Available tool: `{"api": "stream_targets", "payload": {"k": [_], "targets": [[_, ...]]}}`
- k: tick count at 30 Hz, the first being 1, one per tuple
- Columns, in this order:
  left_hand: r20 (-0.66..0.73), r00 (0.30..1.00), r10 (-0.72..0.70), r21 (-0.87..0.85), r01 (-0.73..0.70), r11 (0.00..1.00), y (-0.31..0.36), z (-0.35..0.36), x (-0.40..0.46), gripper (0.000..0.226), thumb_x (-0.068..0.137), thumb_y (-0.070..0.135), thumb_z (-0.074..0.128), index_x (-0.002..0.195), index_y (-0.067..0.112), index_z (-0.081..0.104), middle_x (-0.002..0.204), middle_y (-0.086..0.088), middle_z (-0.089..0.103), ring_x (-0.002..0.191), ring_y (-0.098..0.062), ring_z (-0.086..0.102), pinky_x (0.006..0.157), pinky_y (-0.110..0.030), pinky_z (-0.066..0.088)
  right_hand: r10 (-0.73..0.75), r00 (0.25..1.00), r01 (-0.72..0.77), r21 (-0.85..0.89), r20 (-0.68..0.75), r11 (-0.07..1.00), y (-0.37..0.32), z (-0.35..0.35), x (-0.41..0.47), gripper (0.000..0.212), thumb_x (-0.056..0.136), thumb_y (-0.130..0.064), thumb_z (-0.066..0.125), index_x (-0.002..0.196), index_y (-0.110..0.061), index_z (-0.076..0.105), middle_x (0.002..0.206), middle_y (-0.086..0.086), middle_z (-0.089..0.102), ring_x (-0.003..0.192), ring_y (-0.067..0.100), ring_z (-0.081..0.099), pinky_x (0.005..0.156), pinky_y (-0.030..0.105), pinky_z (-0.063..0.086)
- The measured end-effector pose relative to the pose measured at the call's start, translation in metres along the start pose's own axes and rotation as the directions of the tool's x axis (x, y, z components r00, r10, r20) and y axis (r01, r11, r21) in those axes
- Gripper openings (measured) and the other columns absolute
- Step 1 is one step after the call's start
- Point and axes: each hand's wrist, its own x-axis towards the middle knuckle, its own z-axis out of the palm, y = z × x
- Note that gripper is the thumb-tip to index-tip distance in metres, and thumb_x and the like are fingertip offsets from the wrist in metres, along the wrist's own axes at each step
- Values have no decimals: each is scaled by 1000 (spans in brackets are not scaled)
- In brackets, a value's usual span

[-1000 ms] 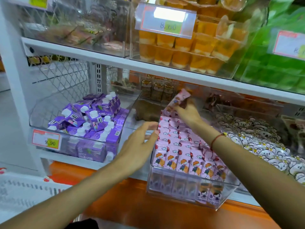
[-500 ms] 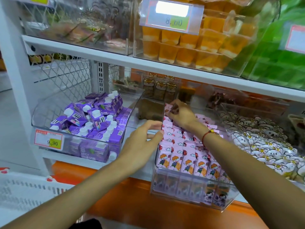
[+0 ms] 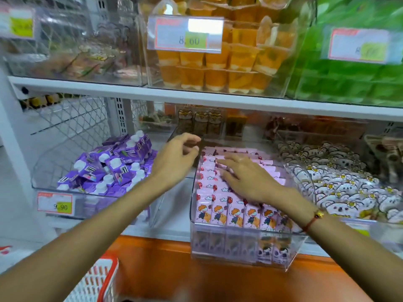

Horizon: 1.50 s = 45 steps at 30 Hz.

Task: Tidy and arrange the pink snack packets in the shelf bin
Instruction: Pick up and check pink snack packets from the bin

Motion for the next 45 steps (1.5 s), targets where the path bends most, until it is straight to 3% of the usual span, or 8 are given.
{"api": "stream_targets", "payload": {"k": [5,10,16,22,26,33,39,45], "targets": [[232,972,38,437,-139,889,7,22,58,25,94,26,55,115,30,66,121,2,67,108,-20,62,87,-31,48,-35,995,31,-46,-89,998,-5,14,-19,44,102,-37,31,141,-21,44,142,1,48,130,20,39,109,35,29],[489,857,-161,658,-241,714,3,39,85,29,90,29,59,117,24,66,119,-2,65,105,-22,59,88,-32,48,-54,984,51,-27,-171,998,-3,16,-20,42,101,-37,31,136,-24,49,136,-3,51,125,16,42,108,31,28],[337,940,-53,673,-201,712,2,48,87,15,91,29,60,103,22,65,112,-5,60,105,-24,55,85,-34,48,-58,987,56,-17,-151,998,0,16,-17,43,101,-37,31,138,-24,46,137,-4,50,127,14,39,108,29,26],[88,991,-97,108,87,990,-6,43,85,13,96,23,56,95,12,63,112,-12,66,104,-27,60,92,-39,49,11,1000,-11,173,1,985,2,7,-9,43,101,-40,38,139,-22,47,141,-1,47,133,16,33,108,29,25],[-122,978,-168,-330,120,936,2,41,70,12,95,16,56,102,7,60,109,-12,66,106,-27,61,92,-38,50,29,999,-36,201,38,979,2,2,-5,42,100,-41,40,136,-21,49,139,2,49,132,19,33,106,34,30],[-474,808,-350,-625,-29,780,27,17,20,11,96,16,55,105,9,55,98,-6,63,88,-13,58,74,-19,48,35,998,-44,170,54,984,-3,-16,-7,40,99,-36,44,135,-20,51,137,7,52,126,23,43,98,35,40],[-423,868,-260,-683,-117,721,41,2,-40,1,94,18,59,92,18,58,94,-3,66,85,-10,62,85,-32,54,98,981,39,663,-168,747,-27,-36,-36,29,98,-42,42,123,-34,54,117,-25,55,102,-21,48,77,-3,36],[-241,953,-185,-711,-44,701,39,11,-65,11,90,21,62,101,17,64,92,5,72,88,-5,69,76,-22,57,45,997,25,793,-66,608,-52,-27,-55,27,95,-30,54,121,-24,57,103,-4,66,90,6,63,82,22,51]]}}
